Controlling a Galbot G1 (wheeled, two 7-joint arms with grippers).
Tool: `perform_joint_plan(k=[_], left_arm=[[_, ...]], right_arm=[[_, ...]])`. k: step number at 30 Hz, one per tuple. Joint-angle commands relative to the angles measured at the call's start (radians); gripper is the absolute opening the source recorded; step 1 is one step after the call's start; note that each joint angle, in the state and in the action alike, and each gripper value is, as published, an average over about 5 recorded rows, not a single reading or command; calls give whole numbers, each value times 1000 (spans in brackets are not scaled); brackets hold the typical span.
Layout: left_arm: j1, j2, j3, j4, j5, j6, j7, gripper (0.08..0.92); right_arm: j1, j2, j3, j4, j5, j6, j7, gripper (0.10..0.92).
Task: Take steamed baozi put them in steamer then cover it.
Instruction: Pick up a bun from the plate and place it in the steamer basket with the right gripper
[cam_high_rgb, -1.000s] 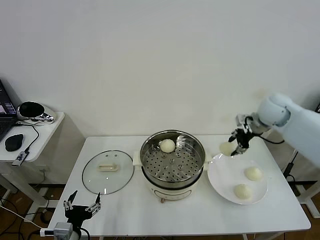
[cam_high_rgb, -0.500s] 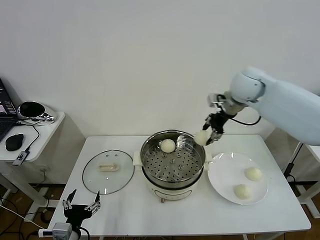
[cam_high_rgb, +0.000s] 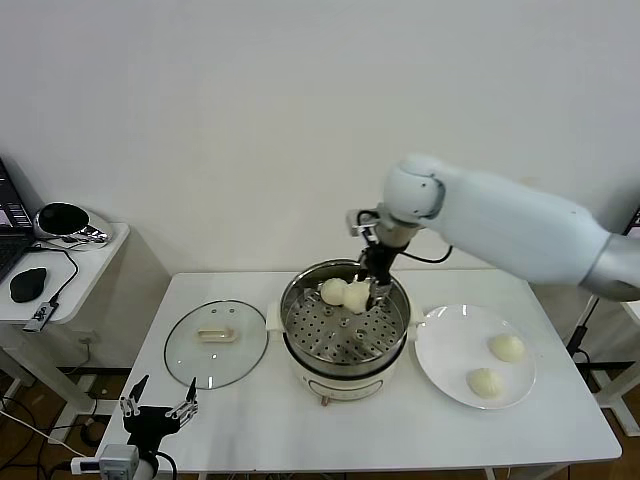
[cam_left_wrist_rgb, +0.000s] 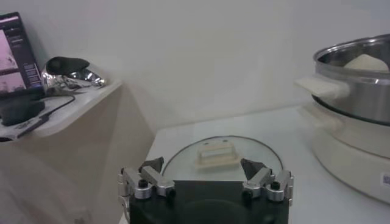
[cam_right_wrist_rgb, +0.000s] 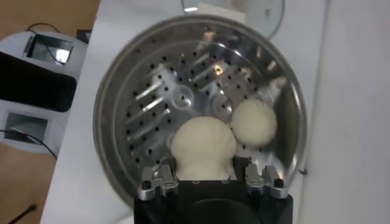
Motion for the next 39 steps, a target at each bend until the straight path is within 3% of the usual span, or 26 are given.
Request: perform_joint_plan(k=[1,31,39], left_arm=[[0,0,0,-3,-1,0,0,823],[-10,5,0,-3,-20,1,1,823],[-5,1,6,-5,-18,1,1,823]], right_arm=[[-48,126,-11,-69,-27,-25,30,572],[-128,252,20,-204,-78,-37,64,580],[-130,229,46,-177,-62,-41,70,763]])
